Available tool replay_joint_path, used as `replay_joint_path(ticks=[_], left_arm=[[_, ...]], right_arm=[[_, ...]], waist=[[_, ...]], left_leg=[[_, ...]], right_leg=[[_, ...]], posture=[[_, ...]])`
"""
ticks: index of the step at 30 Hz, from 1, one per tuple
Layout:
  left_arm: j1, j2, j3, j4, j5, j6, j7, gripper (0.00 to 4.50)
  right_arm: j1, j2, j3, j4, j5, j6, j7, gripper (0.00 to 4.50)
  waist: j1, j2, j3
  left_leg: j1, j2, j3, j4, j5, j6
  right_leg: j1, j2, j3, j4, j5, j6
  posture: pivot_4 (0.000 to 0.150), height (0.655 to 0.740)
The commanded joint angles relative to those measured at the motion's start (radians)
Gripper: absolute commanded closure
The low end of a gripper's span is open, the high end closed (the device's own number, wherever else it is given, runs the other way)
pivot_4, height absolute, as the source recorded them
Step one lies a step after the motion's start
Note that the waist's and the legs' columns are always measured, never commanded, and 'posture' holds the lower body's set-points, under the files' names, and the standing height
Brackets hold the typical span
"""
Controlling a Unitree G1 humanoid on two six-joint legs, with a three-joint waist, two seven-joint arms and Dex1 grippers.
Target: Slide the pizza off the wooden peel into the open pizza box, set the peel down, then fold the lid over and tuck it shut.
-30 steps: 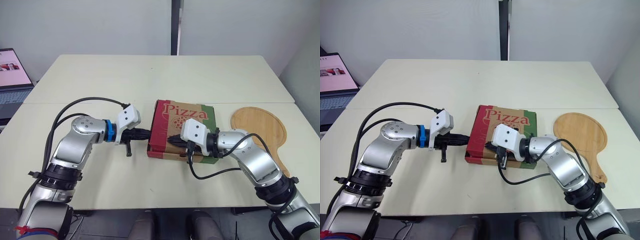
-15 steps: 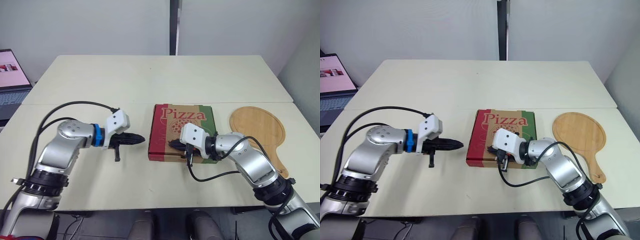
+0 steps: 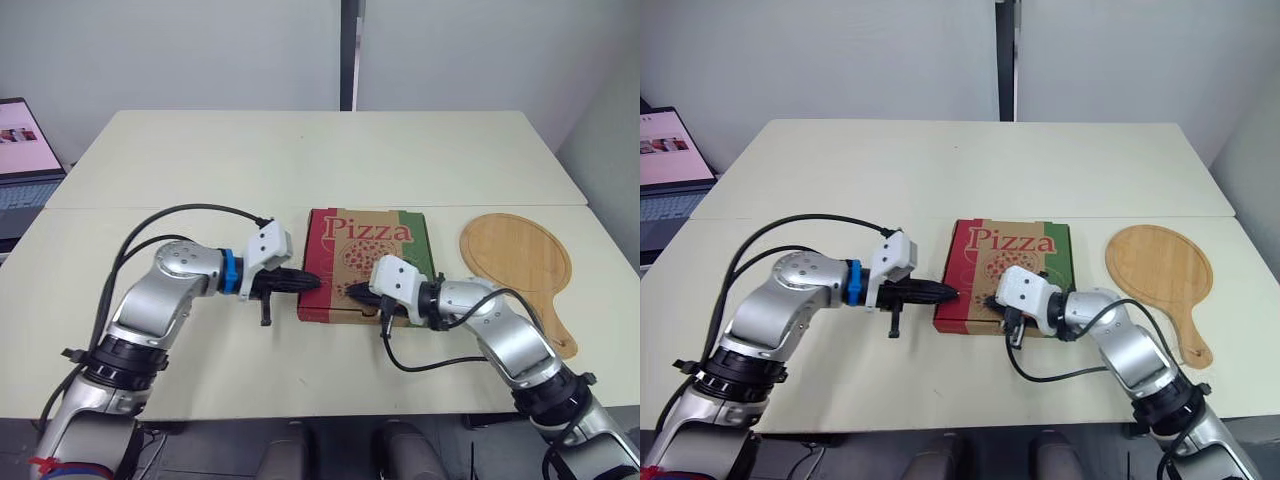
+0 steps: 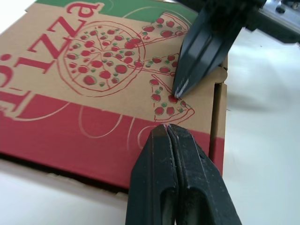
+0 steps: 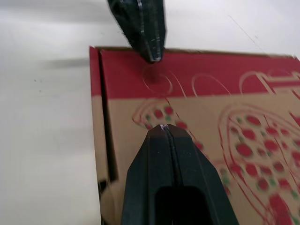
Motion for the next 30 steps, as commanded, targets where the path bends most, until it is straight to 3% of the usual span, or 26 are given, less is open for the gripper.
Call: replay_joint_path(ticks=[1, 10, 14, 18, 25, 30], left_arm=[[-0.006, -0.019, -0.038, 0.003, 0.033, -0.006, 0.023, 4.5], [0.001, -0.024, -0.048, 0.053, 0.053, -0.025, 0.028, 4.5], [0.0, -0.035, 0.041, 0.02, -0.023, -0.009, 0.045, 4.5], [0.057, 0.031, 0.164, -0.009, -0.048, 0.0, 0.085, 4.5], [0.326, 0.189, 0.381, -0.011, -0.002, -0.07, 0.156, 4.5], [0.616, 0.193, 0.552, -0.086, -0.019, -0.107, 0.187, 4.5]], right_arm=[[0.048, 0.003, -0.056, -0.008, 0.047, 0.061, -0.012, 4.47], [0.07, 0.027, -0.073, 0.045, 0.055, -0.041, -0.008, 4.47], [0.067, 0.016, -0.16, -0.041, 0.099, -0.046, -0.027, 4.47], [0.095, -0.037, -0.306, -0.121, 0.106, -0.052, -0.072, 4.47], [0.281, -0.201, -0.634, -0.107, 0.196, -0.092, 0.002, 4.47], [0.53, -0.337, -0.851, 0.033, 0.207, -0.156, 0.154, 4.47]], waist=[[0.001, 0.0, 0.0], [0.001, -0.001, -0.006], [0.001, -0.001, -0.006], [0.001, -0.001, -0.005], [0.001, -0.001, -0.005], [0.014, -0.001, -0.005]], left_leg=[[0.0, 0.0, 0.0, 0.0, 0.0, 0.0], [0.003, 0.001, 0.0, -0.001, 0.0, 0.0], [0.002, 0.001, 0.0, 0.0, 0.0, 0.0], [0.0, 0.001, 0.0, -0.001, 0.0, 0.0], [0.0, 0.001, 0.0, -0.003, 0.0, 0.0], [0.001, 0.0, 0.002, -0.003, -0.001, 0.001]], right_leg=[[0.0, 0.0, 0.0, 0.0, 0.0, 0.0], [0.003, 0.0, 0.0, 0.0, 0.0, 0.0], [0.002, 0.0, 0.0, 0.0, 0.0, 0.0], [-0.001, 0.0, 0.0, 0.0, 0.0, 0.0], [0.0, -0.001, 0.0, -0.002, 0.0, 0.0], [0.001, -0.005, 0.0, -0.003, 0.0, 0.0]], posture=[[0.15, 0.74], [0.15, 0.74], [0.15, 0.74], [0.15, 0.74], [0.15, 0.74], [0.15, 0.74]])
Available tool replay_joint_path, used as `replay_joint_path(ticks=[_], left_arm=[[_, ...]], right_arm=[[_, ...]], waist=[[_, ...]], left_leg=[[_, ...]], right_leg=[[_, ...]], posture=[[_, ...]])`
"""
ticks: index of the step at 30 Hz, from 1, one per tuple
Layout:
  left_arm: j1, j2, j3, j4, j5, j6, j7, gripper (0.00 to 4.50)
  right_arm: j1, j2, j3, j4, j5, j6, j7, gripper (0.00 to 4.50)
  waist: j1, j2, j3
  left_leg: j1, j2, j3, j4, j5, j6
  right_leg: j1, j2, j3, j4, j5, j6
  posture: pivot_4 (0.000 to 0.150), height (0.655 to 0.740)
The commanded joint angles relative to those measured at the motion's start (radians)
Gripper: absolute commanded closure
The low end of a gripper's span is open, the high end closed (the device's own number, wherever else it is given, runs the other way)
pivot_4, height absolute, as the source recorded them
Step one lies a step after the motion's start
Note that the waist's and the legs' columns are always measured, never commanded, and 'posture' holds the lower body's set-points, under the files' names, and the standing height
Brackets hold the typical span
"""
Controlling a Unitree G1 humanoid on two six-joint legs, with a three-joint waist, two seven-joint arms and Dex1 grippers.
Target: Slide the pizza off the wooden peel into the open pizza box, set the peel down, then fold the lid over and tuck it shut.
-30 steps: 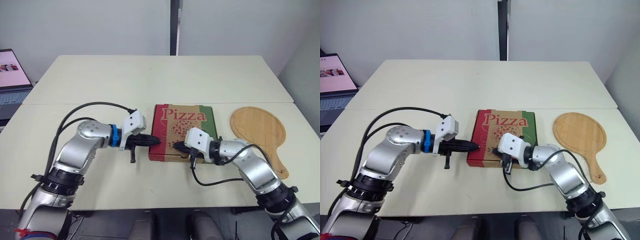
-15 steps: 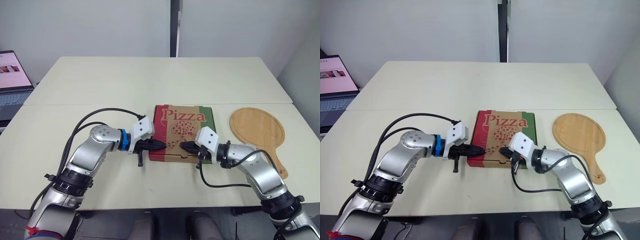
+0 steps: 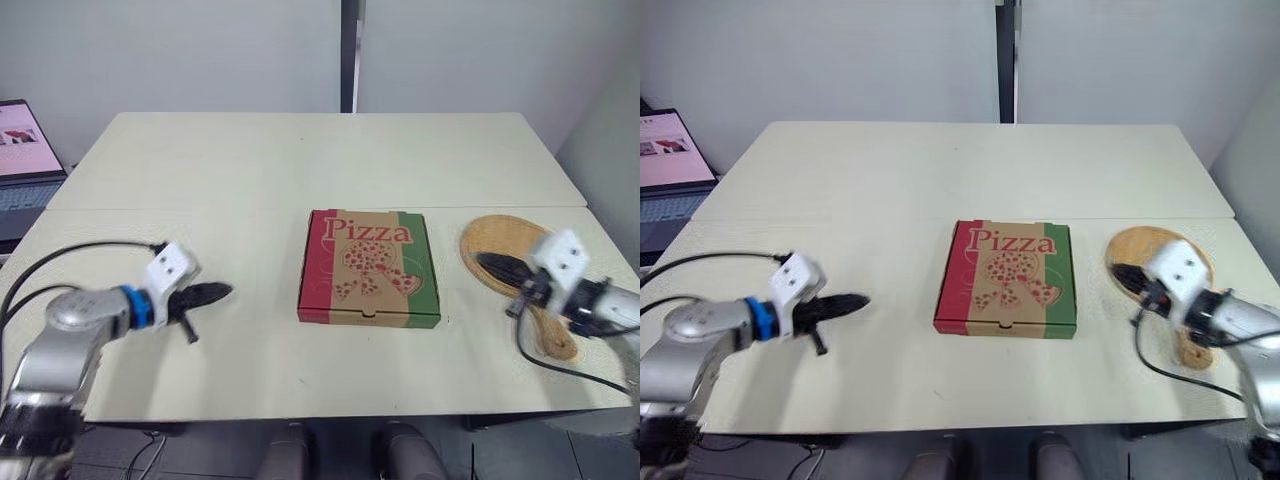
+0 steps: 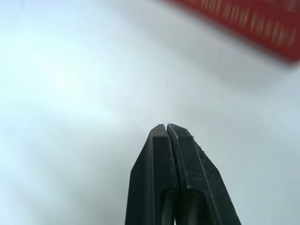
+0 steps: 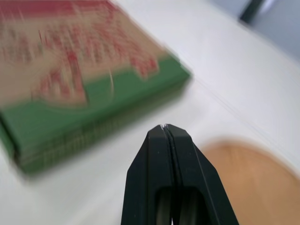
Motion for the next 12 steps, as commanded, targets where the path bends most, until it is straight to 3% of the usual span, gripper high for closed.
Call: replay_joint_path(ticks=[1, 5, 12], left_arm=[[0.105, 0.003, 0.097, -0.076, -0.014, -0.006, 0.03, 4.5], [0.2, -0.012, 0.145, -0.072, -0.014, -0.028, 0.058, 4.5], [0.208, -0.012, 0.145, -0.053, -0.041, -0.023, 0.039, 4.5]], right_arm=[[0.097, -0.055, -0.127, 0.072, -0.007, -0.091, 0.08, 4.47], [0.18, -0.107, -0.196, 0.211, -0.056, -0.209, 0.11, 4.47], [0.134, -0.154, -0.192, 0.383, -0.064, -0.279, 0.102, 4.47]], waist=[[0.005, 0.0, 0.0], [0.007, 0.0, 0.0], [0.006, 0.0, 0.0]], left_leg=[[0.0, 0.0, 0.0, 0.0, 0.0, 0.0], [0.003, 0.0, 0.001, 0.0, 0.0, 0.0], [0.004, 0.0, 0.002, 0.0, 0.0, 0.0]], right_leg=[[0.0, 0.0, 0.0, 0.0, 0.0, 0.0], [0.003, -0.002, -0.001, 0.0, 0.0, 0.0], [0.003, -0.002, -0.001, 0.0, -0.001, -0.001]], posture=[[0.15, 0.74], [0.15, 0.74], [0.15, 0.74]])
